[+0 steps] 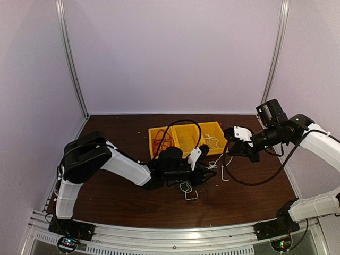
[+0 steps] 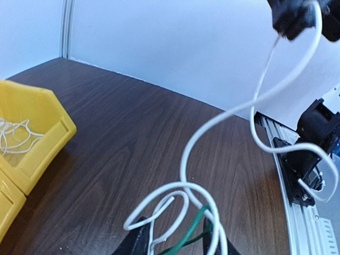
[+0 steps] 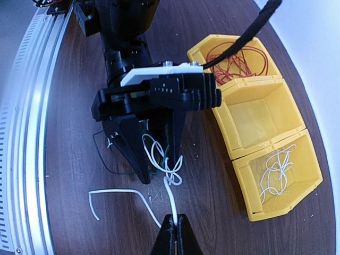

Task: Untangle the cables
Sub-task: Move the tangled cables to the center of the board.

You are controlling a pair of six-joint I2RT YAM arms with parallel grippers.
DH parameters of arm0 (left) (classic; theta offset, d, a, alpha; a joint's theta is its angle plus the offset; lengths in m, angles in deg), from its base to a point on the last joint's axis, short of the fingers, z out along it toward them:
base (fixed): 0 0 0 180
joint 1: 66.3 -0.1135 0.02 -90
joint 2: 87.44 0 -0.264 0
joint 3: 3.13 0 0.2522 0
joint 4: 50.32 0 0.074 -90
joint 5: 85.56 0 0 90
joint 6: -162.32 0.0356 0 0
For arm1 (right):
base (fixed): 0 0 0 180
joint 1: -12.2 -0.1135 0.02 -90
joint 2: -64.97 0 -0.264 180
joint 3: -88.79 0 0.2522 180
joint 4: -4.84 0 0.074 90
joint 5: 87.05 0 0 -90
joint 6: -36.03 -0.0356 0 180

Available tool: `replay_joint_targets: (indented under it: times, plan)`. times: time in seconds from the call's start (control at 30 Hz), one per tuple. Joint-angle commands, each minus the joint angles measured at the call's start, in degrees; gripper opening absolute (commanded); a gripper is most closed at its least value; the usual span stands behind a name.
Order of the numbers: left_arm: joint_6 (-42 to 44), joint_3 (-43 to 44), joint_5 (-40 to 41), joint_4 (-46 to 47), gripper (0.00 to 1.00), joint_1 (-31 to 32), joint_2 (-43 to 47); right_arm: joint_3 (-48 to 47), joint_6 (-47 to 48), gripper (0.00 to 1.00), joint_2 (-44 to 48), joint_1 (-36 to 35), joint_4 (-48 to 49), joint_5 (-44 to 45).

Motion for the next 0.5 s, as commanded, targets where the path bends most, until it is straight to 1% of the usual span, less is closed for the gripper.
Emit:
replay_joint_targets:
  times: [0.0, 0.03, 0.13, 0.27, 0.4, 0.47]
  plan:
    - [-1.0, 1.1, -1.2, 5.4, 0.29, -0.3, -2.6, -3.8, -2.1, 0.00, 1.4, -0.4, -0.5, -4.4]
    - [-1.1, 1.2, -0.9, 5.3, 0.26, -0.2, -2.9, -4.5, -2.4, 0.00, 1.6, -0.4, -0.7, -4.7]
    - [-1.4, 0.4, -0.1, 6.3, 0.22, -0.3, -3.2, -7.5, -3.3, 0.00, 3.0, -0.3, -0.6, -5.7]
    - [-1.7, -0.9, 0.1, 7.1, 0.10, -0.7, -2.9, -12.6, -3.9, 0.00, 3.7, -0.3, -1.8, -6.4]
    - [-2.0, -3.2, 0.6, 7.9, 0.04, -1.0, -1.8, -17.3, -3.9, 0.00, 3.1, -0.2, -4.0, -7.0]
    - [-2.4, -4.7, 1.0, 7.9, 0.02, -1.2, -0.9, -19.4, -3.7, 0.00, 2.9, -0.2, -5.1, -6.4]
